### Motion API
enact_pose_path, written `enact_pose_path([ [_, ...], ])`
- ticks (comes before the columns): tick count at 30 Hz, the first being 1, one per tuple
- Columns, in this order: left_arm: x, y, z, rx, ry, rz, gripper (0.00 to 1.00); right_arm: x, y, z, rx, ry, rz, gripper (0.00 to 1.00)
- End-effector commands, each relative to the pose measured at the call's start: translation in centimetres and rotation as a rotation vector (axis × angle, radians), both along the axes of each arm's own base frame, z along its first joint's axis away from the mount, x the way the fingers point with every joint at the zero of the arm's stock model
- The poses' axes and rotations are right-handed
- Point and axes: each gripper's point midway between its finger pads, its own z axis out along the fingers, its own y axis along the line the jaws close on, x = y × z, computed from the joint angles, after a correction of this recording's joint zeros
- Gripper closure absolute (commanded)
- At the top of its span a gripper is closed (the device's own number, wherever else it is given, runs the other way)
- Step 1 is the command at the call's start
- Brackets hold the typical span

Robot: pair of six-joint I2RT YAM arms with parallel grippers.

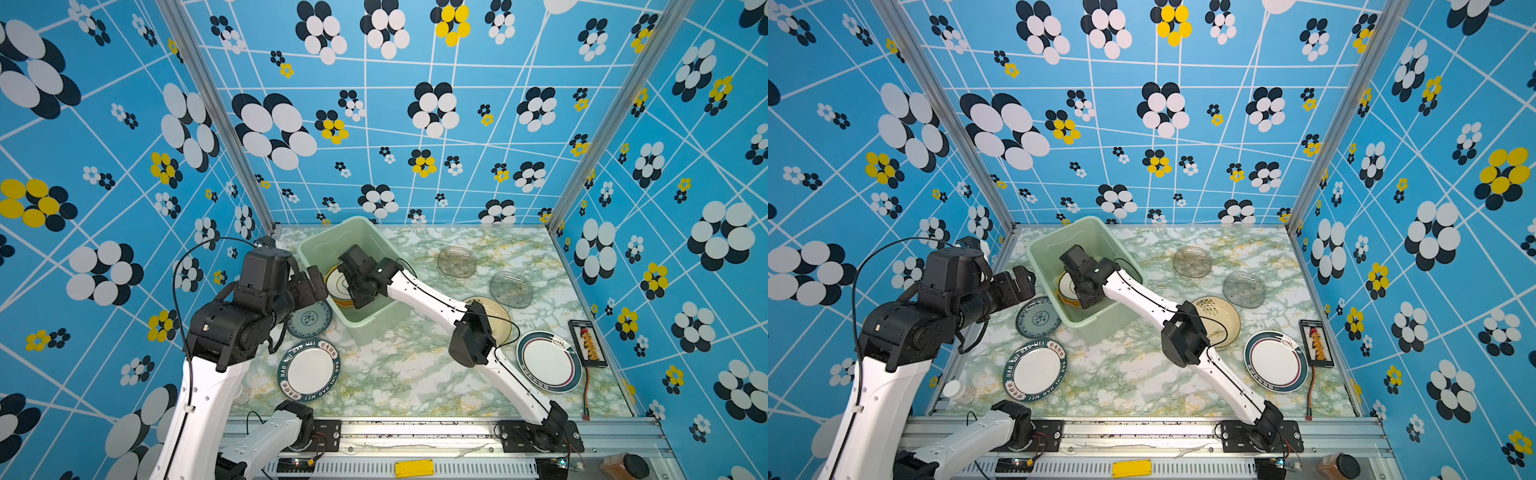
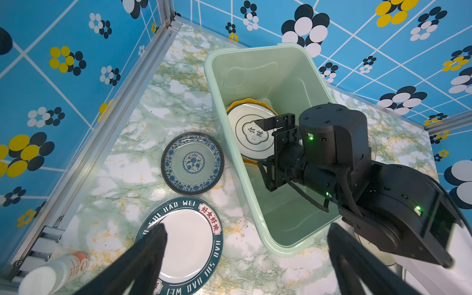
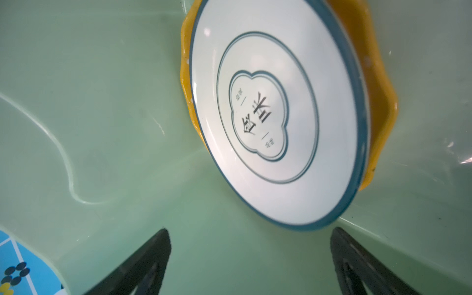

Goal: Place the plates into the plastic bin on the countertop
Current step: Place the plate in the plastic bin.

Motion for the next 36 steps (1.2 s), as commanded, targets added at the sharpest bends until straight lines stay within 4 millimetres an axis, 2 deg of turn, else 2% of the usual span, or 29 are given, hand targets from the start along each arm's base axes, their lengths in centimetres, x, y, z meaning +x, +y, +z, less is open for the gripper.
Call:
enact_pose_path([
  [1, -1.0, 0.6, 0.7, -0.022, -0.009, 0.034, 0.01, -1.2, -0.9, 2.6, -0.023, -0.013, 0.035, 0.01],
  [8, -2.2, 1.1, 0.8, -0.026, -0.014, 0.046, 0.01, -1.1, -0.5, 3.1, -0.012, -0.034, 0.050, 0.01],
  [11, -2.4, 1.3, 0.8, -0.019, -0.014, 0.046, 0.01, -0.8, -0.2, 4.3, -0.005, -0.081, 0.082, 0.01],
  [17, -3.1, 1.5, 0.2, -0.020, 0.026, 0.054, 0.01, -0.5, -0.7, 11.1, -0.021, -0.283, 0.202, 0.03],
  [22, -4.8, 1.6, -1.9, -0.041, 0.131, 0.077, 0.01, -1.7, -2.5, 16.7, -0.083, -0.435, 0.322, 0.06],
  [25, -5.9, 1.3, -4.0, -0.058, 0.231, 0.080, 0.01, -3.2, -3.9, 19.6, -0.131, -0.508, 0.400, 0.08],
  [29, -7.4, 0.8, -7.0, -0.053, 0.377, 0.052, 0.01, -6.6, -5.6, 23.6, -0.174, -0.606, 0.485, 0.09],
  [34, -8.3, 0.1, -9.5, -0.043, 0.509, 0.008, 0.01, -11.0, -7.0, 26.5, -0.096, -0.725, 0.525, 0.13],
  [36, -8.5, 0.3, -10.2, -0.028, 0.532, 0.017, 0.01, -12.6, -7.9, 26.7, -0.020, -0.761, 0.513, 0.16],
])
